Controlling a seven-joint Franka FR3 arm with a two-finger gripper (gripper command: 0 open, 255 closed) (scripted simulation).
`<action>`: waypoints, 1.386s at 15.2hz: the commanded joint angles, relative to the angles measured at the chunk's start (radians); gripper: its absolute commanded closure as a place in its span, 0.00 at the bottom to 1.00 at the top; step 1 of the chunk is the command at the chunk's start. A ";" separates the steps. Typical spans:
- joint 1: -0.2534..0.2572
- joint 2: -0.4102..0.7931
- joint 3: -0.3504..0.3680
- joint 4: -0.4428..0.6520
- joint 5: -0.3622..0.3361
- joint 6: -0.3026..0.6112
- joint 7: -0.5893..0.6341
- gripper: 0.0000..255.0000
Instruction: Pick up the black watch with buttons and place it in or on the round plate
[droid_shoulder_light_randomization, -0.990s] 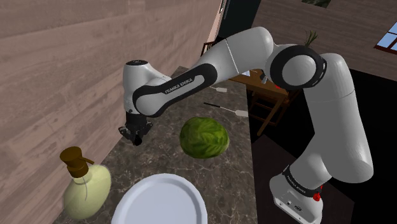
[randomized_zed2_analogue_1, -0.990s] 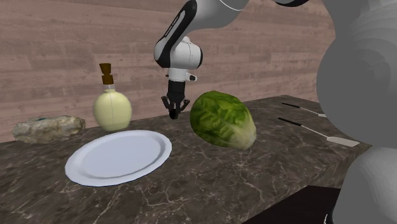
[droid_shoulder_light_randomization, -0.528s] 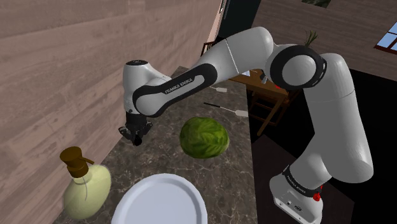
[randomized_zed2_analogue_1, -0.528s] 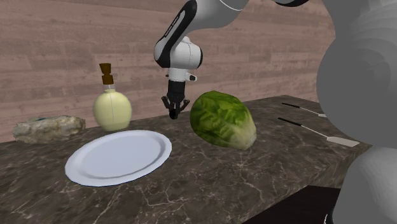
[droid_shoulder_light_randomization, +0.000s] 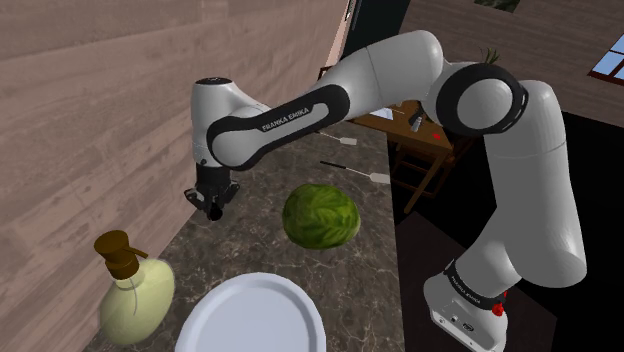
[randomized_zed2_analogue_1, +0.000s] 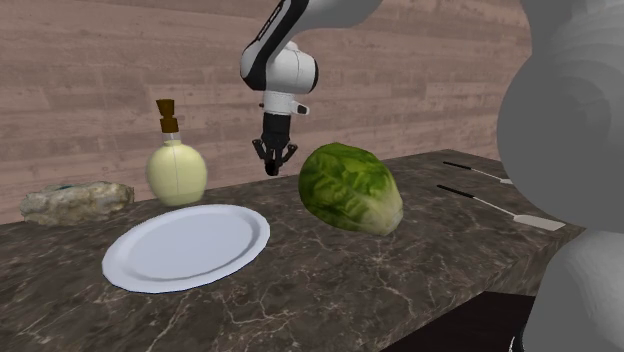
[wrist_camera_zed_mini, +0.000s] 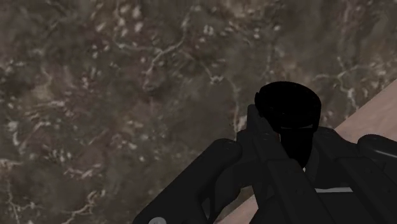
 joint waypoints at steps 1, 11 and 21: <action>-0.004 -0.017 0.003 0.003 0.004 -0.020 -0.001 1.00; -0.005 -0.123 0.027 -0.070 0.027 -0.049 0.024 1.00; 0.052 -0.344 0.102 -0.433 0.082 0.117 0.155 1.00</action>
